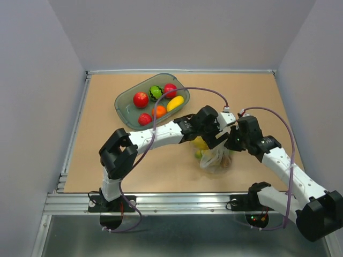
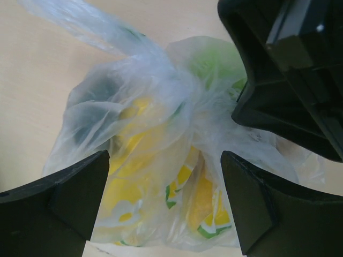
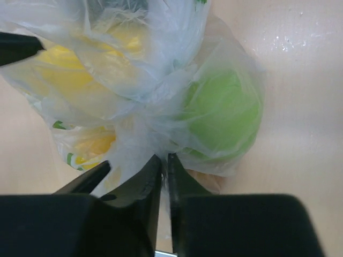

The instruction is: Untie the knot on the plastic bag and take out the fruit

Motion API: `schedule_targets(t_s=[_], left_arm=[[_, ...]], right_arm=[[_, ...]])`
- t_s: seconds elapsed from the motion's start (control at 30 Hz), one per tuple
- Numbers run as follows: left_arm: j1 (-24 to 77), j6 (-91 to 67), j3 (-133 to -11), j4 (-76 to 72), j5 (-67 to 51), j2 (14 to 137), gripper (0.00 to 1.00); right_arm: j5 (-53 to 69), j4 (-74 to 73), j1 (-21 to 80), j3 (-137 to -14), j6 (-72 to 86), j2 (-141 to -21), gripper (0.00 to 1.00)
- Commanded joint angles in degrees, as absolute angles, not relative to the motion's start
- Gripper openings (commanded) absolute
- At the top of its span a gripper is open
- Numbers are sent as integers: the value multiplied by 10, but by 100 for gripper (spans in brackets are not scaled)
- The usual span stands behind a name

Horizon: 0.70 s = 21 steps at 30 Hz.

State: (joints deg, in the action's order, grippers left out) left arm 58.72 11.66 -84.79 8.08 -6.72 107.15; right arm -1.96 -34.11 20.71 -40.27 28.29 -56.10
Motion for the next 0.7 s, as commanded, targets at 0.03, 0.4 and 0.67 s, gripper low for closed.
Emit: schedule_targets(t_s=[0.03,0.4,0.67], left_arm=[[585,135,-886,86,-66,1096,87],[576,40,-825,47,62,1057,0],[518,-126,-682,43,88,879,0]], right_arm=[[-3,-316,208,-393,273,-548,8],[-70,-326,208,-399,279,-523,1],[-218,-341,207,-429,310,-490,1]])
